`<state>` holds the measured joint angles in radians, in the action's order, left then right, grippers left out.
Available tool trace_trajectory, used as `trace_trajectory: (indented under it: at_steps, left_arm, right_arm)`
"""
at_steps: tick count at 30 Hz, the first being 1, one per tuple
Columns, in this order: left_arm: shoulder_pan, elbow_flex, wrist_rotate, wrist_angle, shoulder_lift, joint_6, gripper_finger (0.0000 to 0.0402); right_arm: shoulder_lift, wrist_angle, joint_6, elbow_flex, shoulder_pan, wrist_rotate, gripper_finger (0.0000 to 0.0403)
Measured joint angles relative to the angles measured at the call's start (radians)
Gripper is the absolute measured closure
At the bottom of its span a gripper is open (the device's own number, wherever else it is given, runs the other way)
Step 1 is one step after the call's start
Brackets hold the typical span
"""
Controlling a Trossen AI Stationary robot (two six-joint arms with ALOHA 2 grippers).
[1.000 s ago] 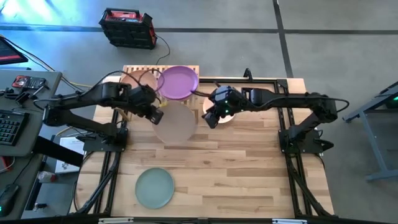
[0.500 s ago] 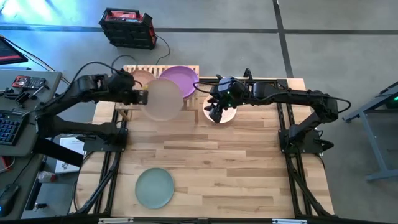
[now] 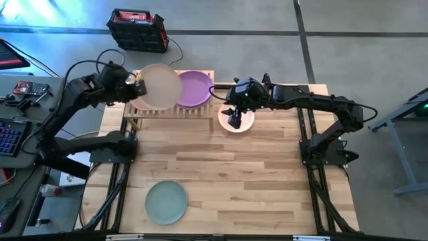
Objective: Place and stack plates onto a shelf
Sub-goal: Stack the gray plate on top of the dark brown plate on the shelf
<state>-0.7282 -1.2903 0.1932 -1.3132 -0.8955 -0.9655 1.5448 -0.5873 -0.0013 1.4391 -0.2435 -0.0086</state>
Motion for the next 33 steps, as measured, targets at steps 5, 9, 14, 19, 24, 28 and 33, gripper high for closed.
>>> trace_trajectory:
  at_steps: [5, 9, 14, 19, 24, 28, 33]
  left_arm:
    - [-0.078, 0.000, -0.008, -0.002, 0.023, -0.001, 0.0397]
    - [-0.131, -0.001, -0.007, -0.028, 0.044, -0.005, 0.0397]
    - [-0.200, -0.001, -0.003, -0.091, 0.056, -0.019, 0.0397]
    - [-0.265, -0.001, 0.005, -0.132, 0.050, -0.018, 0.0397]
    - [-0.314, -0.001, 0.007, -0.131, 0.029, -0.009, 0.0397]
    - [-0.334, -0.001, 0.001, -0.130, -0.010, -0.001, 0.0397]
    - [-0.341, -0.001, -0.002, -0.128, -0.063, -0.001, 0.0397]
  right_arm:
    - [0.000, -0.008, -0.057, 0.000, -0.015, 0.000, 0.0229]
    - [0.000, -0.019, -0.091, 0.000, -0.027, 0.000, 0.0229]
    - [0.000, -0.039, -0.117, 0.000, -0.038, 0.000, 0.0229]
    - [0.000, -0.046, -0.155, 0.000, -0.045, 0.000, 0.0229]
    - [0.000, -0.046, -0.165, 0.000, -0.045, 0.000, 0.0229]
    - [0.000, -0.047, -0.184, 0.000, -0.045, 0.001, 0.0229]
    - [0.000, -0.053, -0.191, 0.000, -0.045, 0.001, 0.0229]
